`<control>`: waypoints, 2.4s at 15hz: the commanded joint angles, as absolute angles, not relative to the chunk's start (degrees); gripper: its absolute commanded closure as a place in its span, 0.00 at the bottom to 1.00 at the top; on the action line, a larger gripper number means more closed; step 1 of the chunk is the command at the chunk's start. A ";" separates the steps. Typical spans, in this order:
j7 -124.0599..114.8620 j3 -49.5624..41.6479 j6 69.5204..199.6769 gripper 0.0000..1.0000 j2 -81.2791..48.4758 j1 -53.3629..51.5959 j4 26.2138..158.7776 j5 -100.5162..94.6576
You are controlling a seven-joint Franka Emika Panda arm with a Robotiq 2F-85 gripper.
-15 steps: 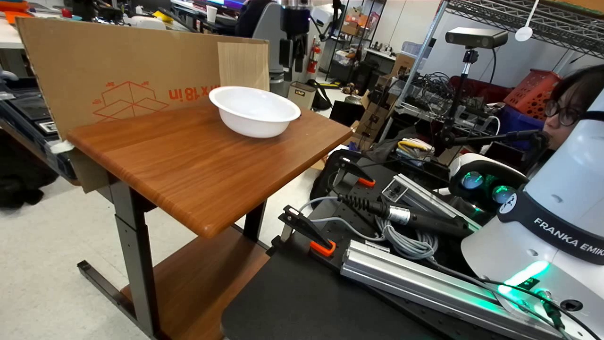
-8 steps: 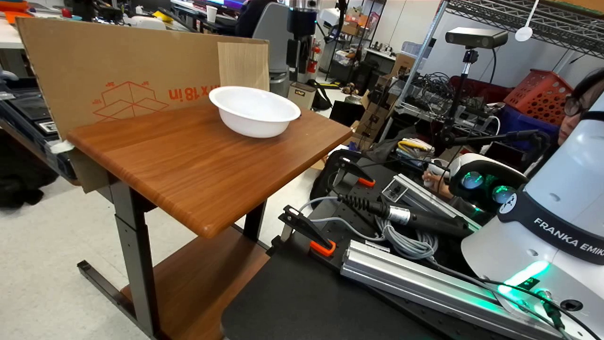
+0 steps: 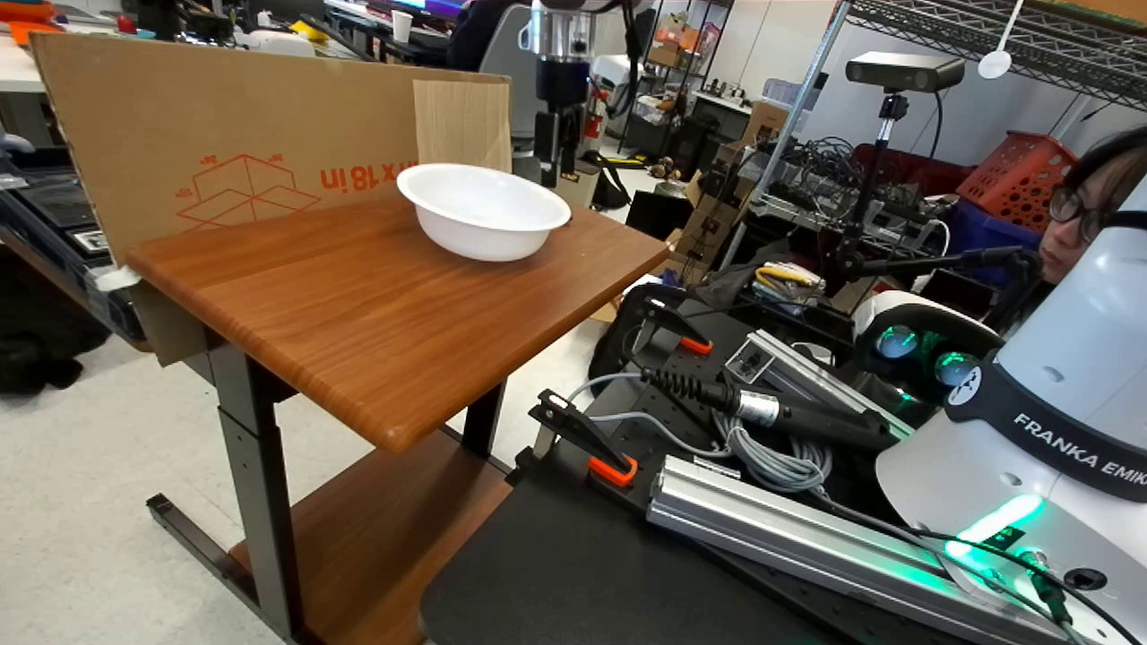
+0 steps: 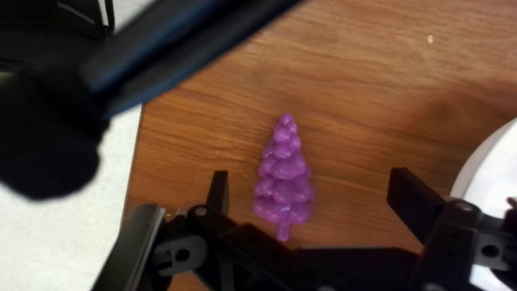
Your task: Put the plastic grapes in the white bowl
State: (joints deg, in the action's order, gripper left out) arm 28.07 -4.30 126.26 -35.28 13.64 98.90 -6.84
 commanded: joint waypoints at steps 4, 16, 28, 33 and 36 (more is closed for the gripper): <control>29.04 -1.71 119.93 0.00 -45.42 15.77 87.17 -2.79; 28.39 -1.38 112.50 0.74 -52.09 18.44 75.59 -0.71; 28.13 1.71 126.98 0.80 -28.87 12.55 99.31 -1.96; 28.00 2.89 125.47 0.80 -27.96 8.54 101.60 -1.34; 28.44 3.50 124.44 0.80 -29.31 7.74 103.36 -0.78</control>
State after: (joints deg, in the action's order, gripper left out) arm 28.03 2.97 124.75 -29.16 8.04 100.93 -1.54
